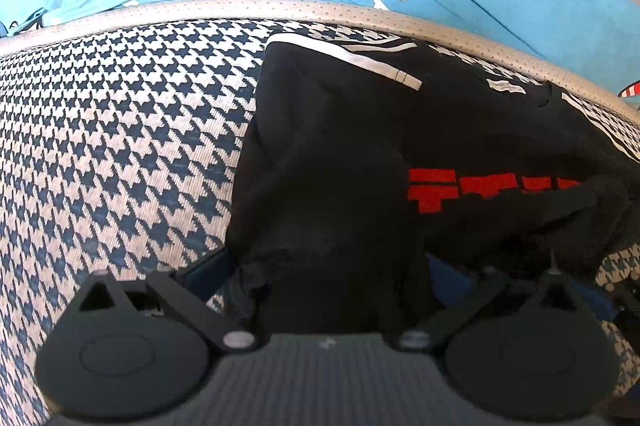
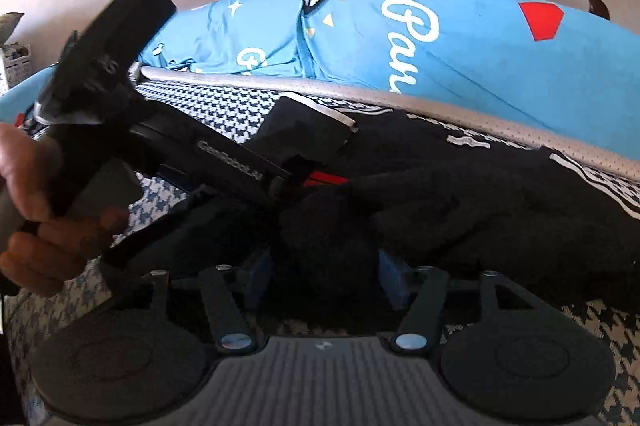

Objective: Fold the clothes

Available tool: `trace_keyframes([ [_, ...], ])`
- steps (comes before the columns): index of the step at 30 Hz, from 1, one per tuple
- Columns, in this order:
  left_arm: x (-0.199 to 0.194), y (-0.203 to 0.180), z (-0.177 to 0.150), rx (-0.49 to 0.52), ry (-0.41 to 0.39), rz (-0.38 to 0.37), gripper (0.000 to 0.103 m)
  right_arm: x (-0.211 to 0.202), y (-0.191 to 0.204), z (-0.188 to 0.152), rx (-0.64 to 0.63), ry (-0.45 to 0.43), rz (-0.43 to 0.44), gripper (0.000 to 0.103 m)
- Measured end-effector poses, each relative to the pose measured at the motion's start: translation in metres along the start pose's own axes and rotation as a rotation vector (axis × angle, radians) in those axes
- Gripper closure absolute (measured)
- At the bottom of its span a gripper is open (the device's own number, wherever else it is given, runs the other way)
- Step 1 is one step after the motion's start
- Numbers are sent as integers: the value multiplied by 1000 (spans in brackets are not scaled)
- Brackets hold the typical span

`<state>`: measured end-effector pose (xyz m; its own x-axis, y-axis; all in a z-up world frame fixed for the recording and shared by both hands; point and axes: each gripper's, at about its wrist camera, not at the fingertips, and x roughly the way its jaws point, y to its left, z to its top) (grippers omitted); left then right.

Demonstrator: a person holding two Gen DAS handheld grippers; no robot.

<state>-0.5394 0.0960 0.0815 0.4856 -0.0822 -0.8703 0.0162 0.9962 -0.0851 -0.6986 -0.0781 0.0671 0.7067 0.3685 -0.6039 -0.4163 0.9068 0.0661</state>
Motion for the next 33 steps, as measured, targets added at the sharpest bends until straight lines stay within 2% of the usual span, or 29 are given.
trace_keyframes([
  [1, -1, 0, -1, -3, -3, -1, 0, 1, 1, 0, 0, -3, -13, 54],
  [3, -5, 1, -5, -9, -11, -7, 0, 1, 0, 0, 4, -5, -36, 81],
  [6, -14, 2, -15, -11, -24, -16, 0, -6, -10, 1, 73, -13, -27, 87],
  [13, -42, -4, -47, 17, -80, 3, 0, -64, -15, -5, 170, -120, -59, 90],
  [17, -58, -3, -74, -13, -92, -45, 0, -103, -16, -19, 227, -178, -102, 90],
  [24, -81, -13, -132, 39, -134, -37, 0, -158, -26, -52, 343, -231, -207, 92],
  [28, -88, -16, -158, 56, -128, -51, 0, -185, -32, -69, 391, -256, -279, 94],
  [33, -94, -13, -180, 35, -119, -63, 0, -205, -37, -85, 427, -261, -302, 94],
])
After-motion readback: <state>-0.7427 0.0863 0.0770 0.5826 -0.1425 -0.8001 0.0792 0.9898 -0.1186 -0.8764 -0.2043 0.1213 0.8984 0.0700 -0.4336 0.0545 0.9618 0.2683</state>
